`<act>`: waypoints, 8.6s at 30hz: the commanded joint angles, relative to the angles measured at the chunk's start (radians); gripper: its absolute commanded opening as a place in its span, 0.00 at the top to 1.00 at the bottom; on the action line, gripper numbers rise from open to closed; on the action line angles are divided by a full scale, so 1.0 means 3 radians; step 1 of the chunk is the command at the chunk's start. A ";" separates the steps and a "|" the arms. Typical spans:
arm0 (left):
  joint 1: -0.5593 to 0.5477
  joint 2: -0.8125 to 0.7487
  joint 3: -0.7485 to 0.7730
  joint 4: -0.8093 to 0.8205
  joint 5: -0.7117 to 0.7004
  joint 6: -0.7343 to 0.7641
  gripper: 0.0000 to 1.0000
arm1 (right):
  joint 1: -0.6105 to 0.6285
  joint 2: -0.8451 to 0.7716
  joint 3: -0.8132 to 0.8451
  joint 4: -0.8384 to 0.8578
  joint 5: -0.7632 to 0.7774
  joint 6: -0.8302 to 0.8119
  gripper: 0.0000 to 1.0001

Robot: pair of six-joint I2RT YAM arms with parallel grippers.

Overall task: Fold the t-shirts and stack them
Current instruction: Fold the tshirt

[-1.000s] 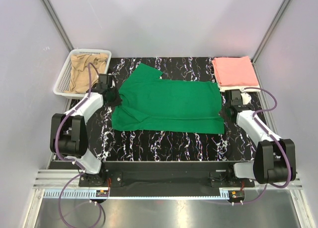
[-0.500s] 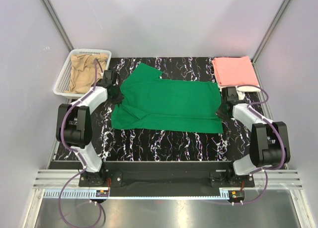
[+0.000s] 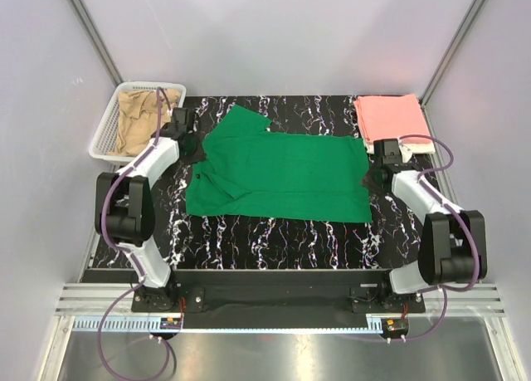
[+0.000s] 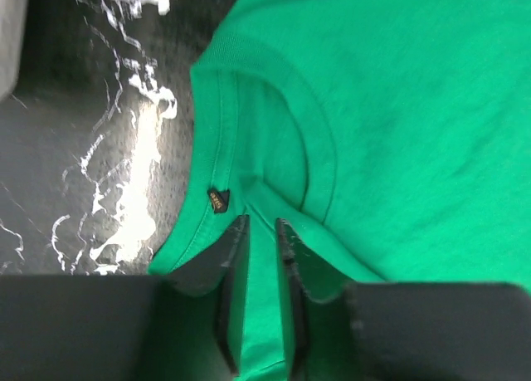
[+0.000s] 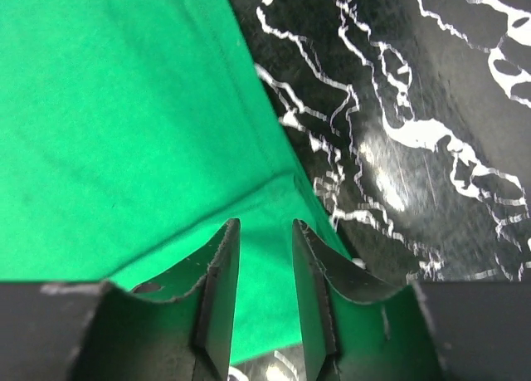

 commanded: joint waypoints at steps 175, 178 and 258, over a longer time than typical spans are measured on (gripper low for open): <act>0.1523 -0.1641 -0.1977 0.1723 0.2027 -0.1322 0.51 | 0.2733 0.2115 0.2576 0.0805 -0.0481 -0.1952 0.55; 0.1523 -0.1687 -0.2002 0.1718 0.2032 -0.1332 0.51 | 0.2831 0.2263 0.2679 0.0800 -0.0476 -0.2095 0.54; 0.1544 -0.1810 -0.2023 0.1729 0.2068 -0.1261 0.49 | 0.2668 0.2330 0.2777 0.0503 -0.0045 -0.2086 0.55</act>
